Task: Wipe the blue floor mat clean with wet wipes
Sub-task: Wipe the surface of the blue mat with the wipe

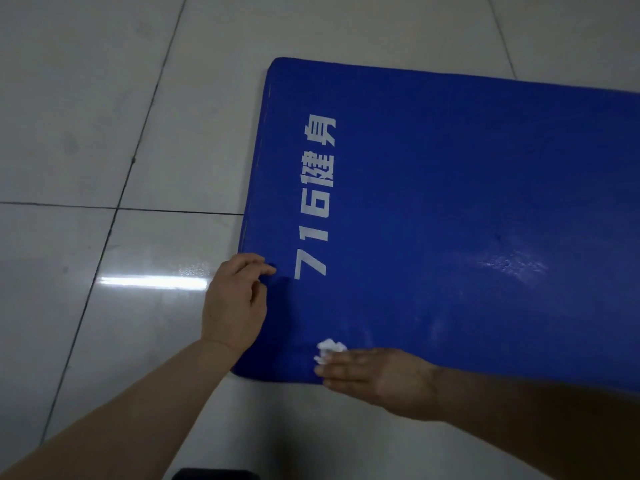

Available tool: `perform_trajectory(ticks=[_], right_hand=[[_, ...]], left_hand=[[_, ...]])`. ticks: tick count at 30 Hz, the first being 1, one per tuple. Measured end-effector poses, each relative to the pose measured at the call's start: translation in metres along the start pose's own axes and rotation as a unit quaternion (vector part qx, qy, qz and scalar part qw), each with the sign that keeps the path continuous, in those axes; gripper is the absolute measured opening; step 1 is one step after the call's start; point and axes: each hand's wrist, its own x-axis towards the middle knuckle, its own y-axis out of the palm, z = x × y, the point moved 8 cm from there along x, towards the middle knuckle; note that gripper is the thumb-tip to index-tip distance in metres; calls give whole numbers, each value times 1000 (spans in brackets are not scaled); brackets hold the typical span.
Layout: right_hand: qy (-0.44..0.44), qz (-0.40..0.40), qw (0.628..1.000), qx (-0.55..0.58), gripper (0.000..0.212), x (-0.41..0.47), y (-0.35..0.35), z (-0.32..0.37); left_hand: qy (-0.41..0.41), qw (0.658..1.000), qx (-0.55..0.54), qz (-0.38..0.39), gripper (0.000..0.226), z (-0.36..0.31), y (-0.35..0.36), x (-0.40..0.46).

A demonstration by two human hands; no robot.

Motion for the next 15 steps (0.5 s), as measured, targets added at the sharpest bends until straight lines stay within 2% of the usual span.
perform_trajectory(ticks=[4,7,11,13,15], right_hand=[[71,-67,993,62,74,11,-27,-5],[114,-162,974,109,56,51,-41,-11],[255,-257,931,48,43,96,-45,-49],[286,-244,925,52,40,116,-34,-50],[254,-128,959,12,47,137,-11,-27]], left_hand=[[4,1000,0,-1,31,0,2,1],[-9,999,-24,-38,31,4,0,6],[-66,986,-77,-131,36,13,-17,13],[-83,981,-89,-149,38,17,-19,14],[-85,982,-86,-146,35,18,-17,13]])
